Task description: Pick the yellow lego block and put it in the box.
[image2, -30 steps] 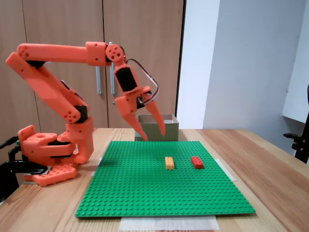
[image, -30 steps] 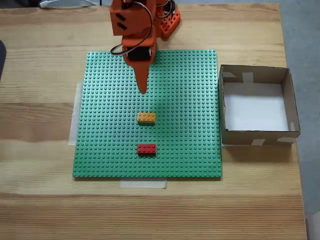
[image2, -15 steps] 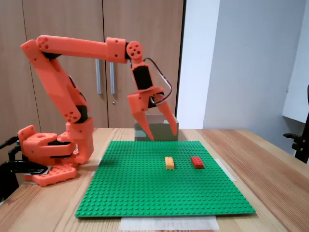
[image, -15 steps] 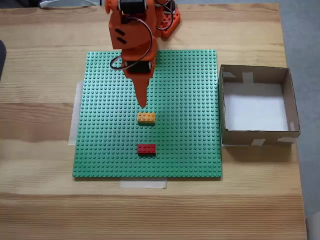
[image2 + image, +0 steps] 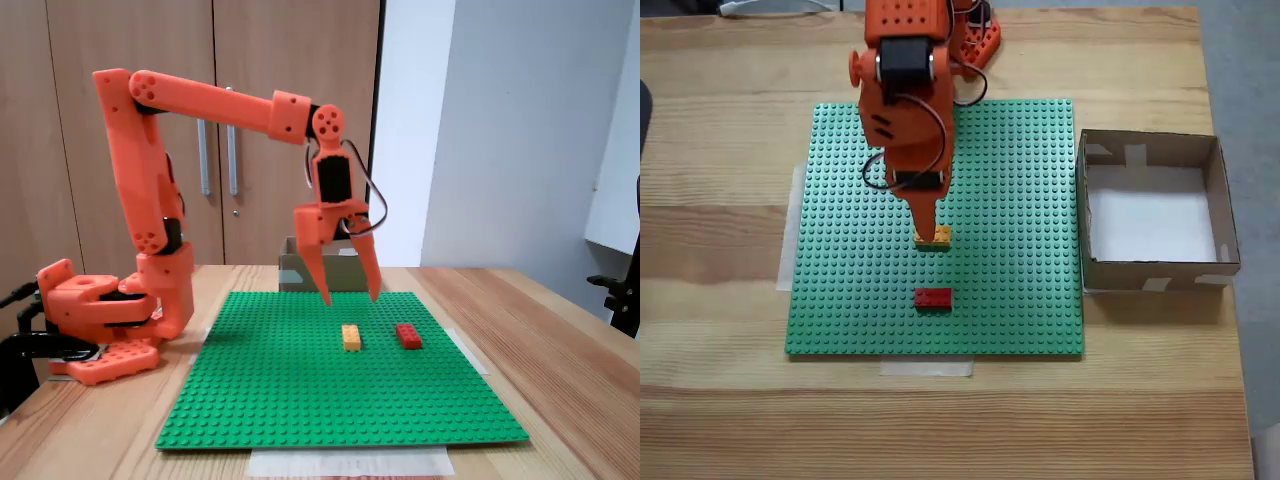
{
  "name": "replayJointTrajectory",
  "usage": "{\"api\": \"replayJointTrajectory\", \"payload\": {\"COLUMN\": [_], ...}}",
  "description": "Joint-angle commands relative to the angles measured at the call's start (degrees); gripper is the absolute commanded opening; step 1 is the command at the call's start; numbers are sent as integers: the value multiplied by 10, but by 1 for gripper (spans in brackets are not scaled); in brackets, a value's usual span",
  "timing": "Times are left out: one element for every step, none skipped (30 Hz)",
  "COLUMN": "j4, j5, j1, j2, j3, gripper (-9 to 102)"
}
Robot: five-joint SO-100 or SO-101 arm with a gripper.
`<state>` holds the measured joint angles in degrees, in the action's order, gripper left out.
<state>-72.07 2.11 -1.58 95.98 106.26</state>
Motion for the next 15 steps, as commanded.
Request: {"api": "replayJointTrajectory", "payload": {"j4": [12,18,25,33,40,46,54,61,62,63,64,65,66,66,67], "j5": [-4,-4,-4,-4,-4,-1,0,-4,-6,-7,-8,-9,-5,-4,-6], "j1": [0,2,2,4,4,6,6,6,6,6,6,6,6,6,5], "j2": [-20,-29,-36,-42,-48,-55,-63,-70,-79,-87,-94,-101,-106,-112,-118], "j3": [-25,-27,-28,-28,-28,-29,-29,-32,-36,-41,-47,-51,-54,-59,-62], "gripper": [26,26,26,25,25,25,25,25,25,25,25,25,25,25,25]}}
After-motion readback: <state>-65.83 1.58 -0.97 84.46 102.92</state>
